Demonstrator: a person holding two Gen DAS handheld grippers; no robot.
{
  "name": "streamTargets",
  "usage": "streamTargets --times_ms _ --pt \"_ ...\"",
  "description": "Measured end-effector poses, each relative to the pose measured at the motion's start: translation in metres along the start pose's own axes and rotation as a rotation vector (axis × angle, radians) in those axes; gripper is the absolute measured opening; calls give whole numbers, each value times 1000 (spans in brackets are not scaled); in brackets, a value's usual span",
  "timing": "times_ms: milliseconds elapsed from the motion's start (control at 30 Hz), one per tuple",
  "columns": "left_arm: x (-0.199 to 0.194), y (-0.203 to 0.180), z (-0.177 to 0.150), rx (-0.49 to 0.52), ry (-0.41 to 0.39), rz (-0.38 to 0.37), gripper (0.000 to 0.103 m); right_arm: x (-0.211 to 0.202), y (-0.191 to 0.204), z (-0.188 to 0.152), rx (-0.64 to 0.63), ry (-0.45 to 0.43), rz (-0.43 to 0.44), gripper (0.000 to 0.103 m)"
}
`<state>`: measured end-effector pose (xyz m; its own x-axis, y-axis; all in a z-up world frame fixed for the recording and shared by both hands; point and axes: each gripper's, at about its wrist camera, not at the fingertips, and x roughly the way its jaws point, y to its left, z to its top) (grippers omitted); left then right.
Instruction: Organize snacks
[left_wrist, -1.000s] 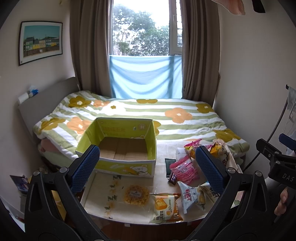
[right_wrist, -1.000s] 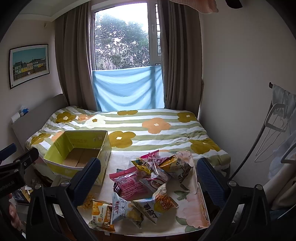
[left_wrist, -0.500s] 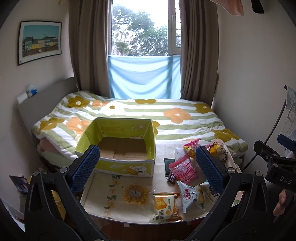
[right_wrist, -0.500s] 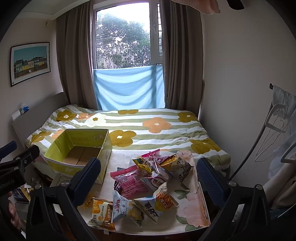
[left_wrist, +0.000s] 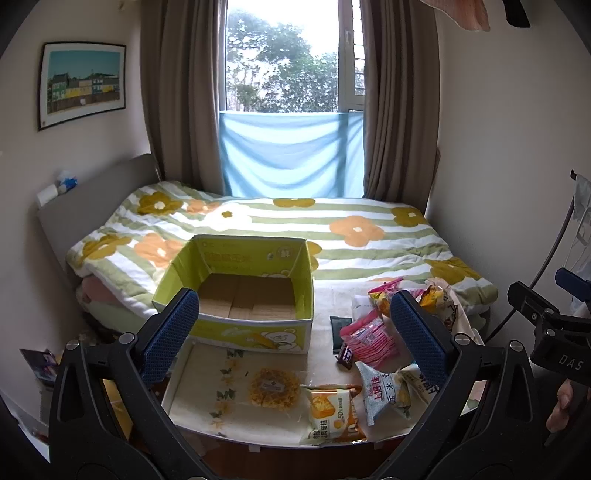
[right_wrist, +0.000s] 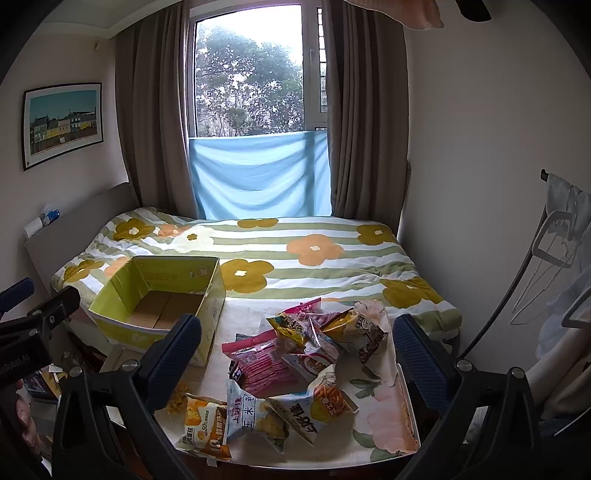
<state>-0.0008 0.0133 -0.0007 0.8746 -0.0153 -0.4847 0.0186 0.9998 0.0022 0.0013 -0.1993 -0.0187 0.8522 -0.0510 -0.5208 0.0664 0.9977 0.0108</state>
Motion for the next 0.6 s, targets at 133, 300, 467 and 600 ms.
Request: streamTargets --times_ms 133,300,467,600 --pt "0 0 0 -7 0 0 103 0 1 0 0 0 0 103" --pt "0 0 1 -11 -1 1 103 0 1 1 0 0 3 103" --pt "-1 2 2 -13 -14 14 103 2 2 3 -8 0 5 103" --pt "-3 10 5 -38 -22 33 103 7 -3 6 -17 13 13 103"
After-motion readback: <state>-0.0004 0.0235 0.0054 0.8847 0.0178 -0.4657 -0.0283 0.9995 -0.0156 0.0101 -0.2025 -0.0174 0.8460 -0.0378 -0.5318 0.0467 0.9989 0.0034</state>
